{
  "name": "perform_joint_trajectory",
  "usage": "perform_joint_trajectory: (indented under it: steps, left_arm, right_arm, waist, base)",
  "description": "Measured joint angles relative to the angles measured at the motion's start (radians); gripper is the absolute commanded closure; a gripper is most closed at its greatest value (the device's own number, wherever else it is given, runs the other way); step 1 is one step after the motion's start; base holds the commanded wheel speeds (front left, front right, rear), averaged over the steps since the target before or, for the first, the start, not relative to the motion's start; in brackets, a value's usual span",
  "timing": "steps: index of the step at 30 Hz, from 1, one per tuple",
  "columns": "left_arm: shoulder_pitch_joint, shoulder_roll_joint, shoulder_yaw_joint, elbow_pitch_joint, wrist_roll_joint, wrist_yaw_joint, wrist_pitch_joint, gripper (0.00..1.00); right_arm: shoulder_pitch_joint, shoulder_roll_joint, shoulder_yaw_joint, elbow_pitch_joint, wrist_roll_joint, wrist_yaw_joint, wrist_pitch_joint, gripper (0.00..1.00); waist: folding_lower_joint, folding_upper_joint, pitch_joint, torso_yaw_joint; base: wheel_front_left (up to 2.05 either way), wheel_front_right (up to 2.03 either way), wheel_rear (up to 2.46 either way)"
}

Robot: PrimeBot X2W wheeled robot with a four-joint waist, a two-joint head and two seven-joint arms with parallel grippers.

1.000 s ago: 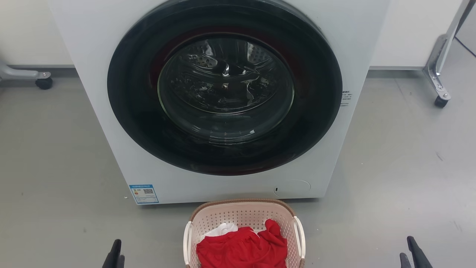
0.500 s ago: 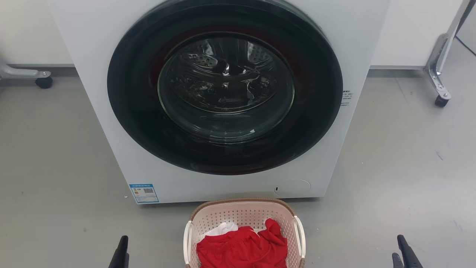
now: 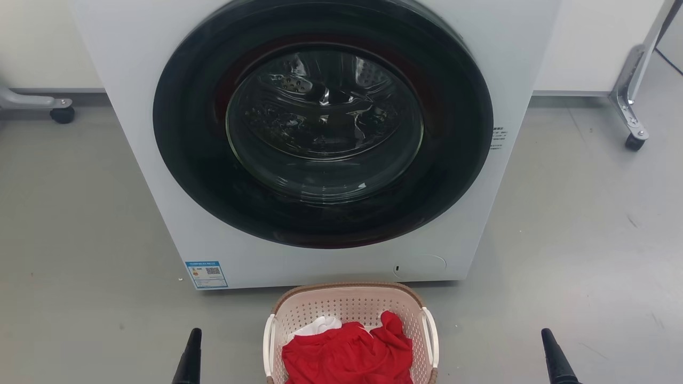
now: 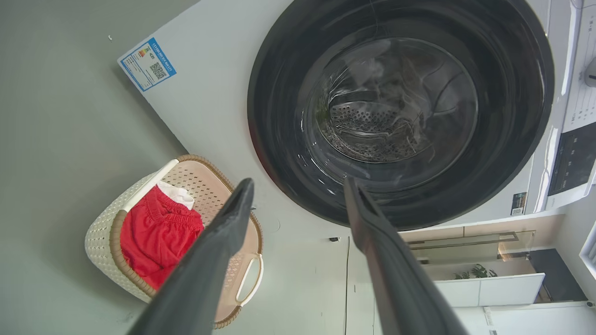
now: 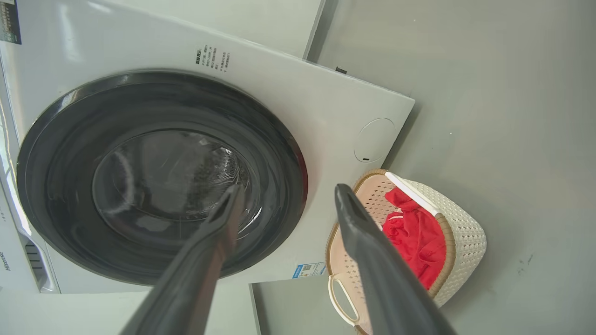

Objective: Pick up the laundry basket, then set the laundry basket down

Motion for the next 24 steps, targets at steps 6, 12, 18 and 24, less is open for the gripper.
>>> perform_joint_trajectory:
  steps: [6, 12, 18, 24]
  left_arm:
    - [-0.008, 0.012, -0.034, -0.015, 0.116, 0.014, -0.022, 0.0]
    - [-0.013, 0.035, -0.077, -0.026, 0.251, 0.032, -0.044, 0.0]
    - [-0.013, 0.051, -0.112, -0.034, 0.376, 0.045, -0.066, 0.0]
    - [-0.013, 0.058, -0.134, -0.041, 0.484, 0.065, -0.088, 0.0]
  right_arm:
    - [-0.007, -0.009, 0.049, -0.002, -0.125, -0.018, -0.021, 0.0]
    - [-0.019, -0.023, 0.095, -0.006, -0.242, -0.03, -0.044, 0.0]
    - [-0.019, -0.031, 0.135, -0.01, -0.356, -0.047, -0.065, 0.0]
    - [-0.019, -0.032, 0.169, -0.013, -0.46, -0.064, -0.087, 0.0]
  waist:
    - [0.0, 0.0, 0.004, 0.0]
    - [0.0, 0.0, 0.009, -0.002]
    - [0.0001, 0.0, 0.014, -0.003]
    - [0.0, 0.0, 0.016, -0.004]
  base:
    - [0.0, 0.0, 0.0]
    - [0.0, 0.0, 0.0]
    - [0.0, 0.0, 0.0]
    - [0.0, 0.0, 0.0]
